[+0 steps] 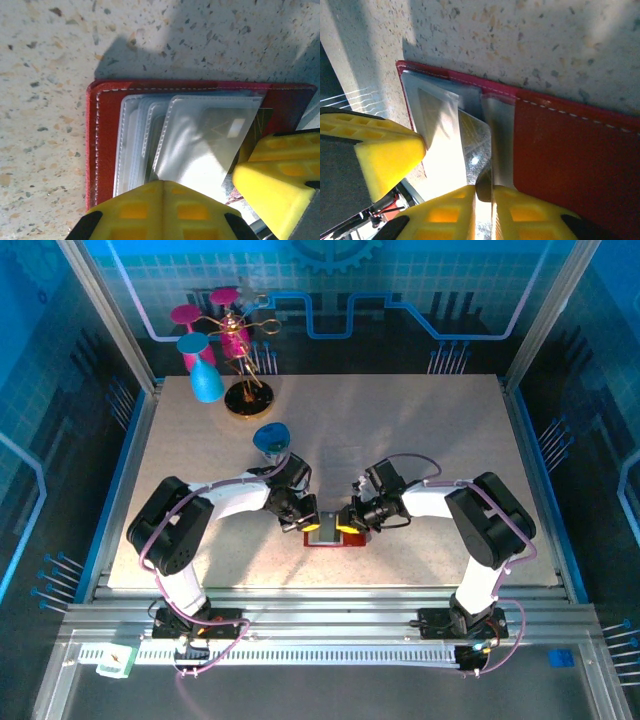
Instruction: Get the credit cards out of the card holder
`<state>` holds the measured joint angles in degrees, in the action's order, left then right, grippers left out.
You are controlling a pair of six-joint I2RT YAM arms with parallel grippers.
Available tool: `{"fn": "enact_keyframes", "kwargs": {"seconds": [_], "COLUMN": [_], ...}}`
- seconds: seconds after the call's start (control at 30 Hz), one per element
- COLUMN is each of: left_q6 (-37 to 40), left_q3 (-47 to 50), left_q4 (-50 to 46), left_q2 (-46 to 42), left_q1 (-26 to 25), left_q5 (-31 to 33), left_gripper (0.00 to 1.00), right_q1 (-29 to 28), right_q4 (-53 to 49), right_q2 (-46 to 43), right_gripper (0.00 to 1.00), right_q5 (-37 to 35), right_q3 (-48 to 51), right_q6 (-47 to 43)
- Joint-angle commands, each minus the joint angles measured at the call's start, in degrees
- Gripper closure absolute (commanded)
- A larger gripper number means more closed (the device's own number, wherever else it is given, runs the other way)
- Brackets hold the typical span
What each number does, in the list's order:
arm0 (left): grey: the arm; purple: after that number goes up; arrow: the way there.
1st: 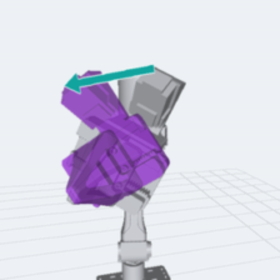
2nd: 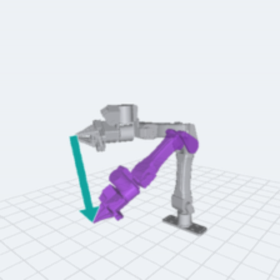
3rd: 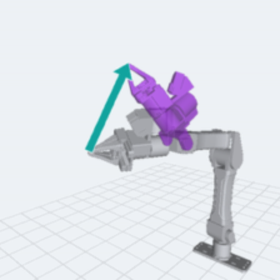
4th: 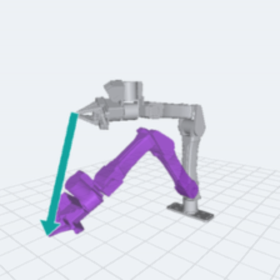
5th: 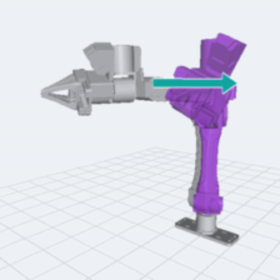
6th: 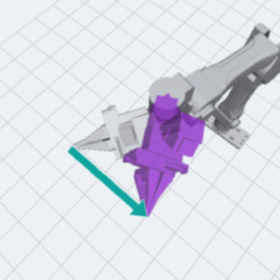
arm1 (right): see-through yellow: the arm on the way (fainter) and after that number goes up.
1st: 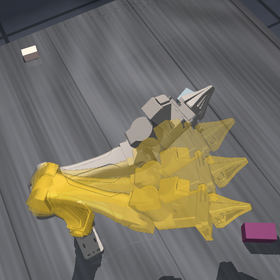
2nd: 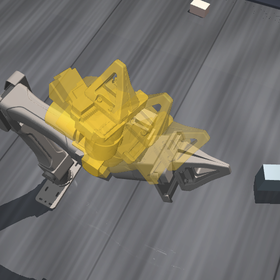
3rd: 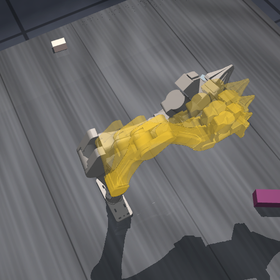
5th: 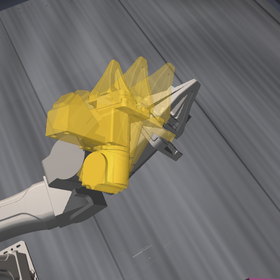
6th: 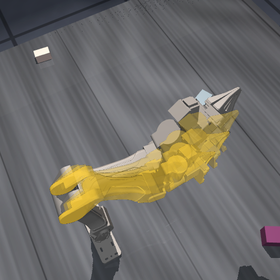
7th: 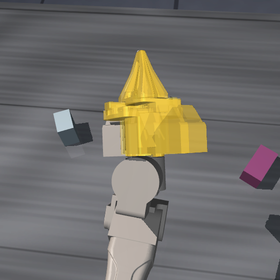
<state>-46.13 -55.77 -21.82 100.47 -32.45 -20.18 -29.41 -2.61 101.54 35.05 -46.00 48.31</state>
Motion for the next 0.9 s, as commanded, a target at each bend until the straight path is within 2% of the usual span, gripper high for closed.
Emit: {"fn": "enact_keyframes", "kwargs": {"seconds": [0.0,0.37,0.87], "left_q6": [1.5,2.3,2.4], "left_q3": [-0.2,-0.7,-0.7], "left_q4": [-3.6,-4.7,-4.3], "left_q2": [1.8,1.4,1.0], "left_q1": [-0.6,-0.7,-0.6], "left_q5": [1.5,1.9,1.4], "left_gripper": [0.97,0.95,0.91], "right_q1": [1.2,2.4,2.6], "right_q4": [0.0,-5.0,-23.4], "right_q2": [-0.4,-2.2,-5.2], "right_gripper": [0.86,0.88,0.9], "right_q5": [0.6,-1.4,-10.1], "right_q3": [1.0,0.5,-7.0], "right_q6": [0.4,-2.7,-12.0]}}
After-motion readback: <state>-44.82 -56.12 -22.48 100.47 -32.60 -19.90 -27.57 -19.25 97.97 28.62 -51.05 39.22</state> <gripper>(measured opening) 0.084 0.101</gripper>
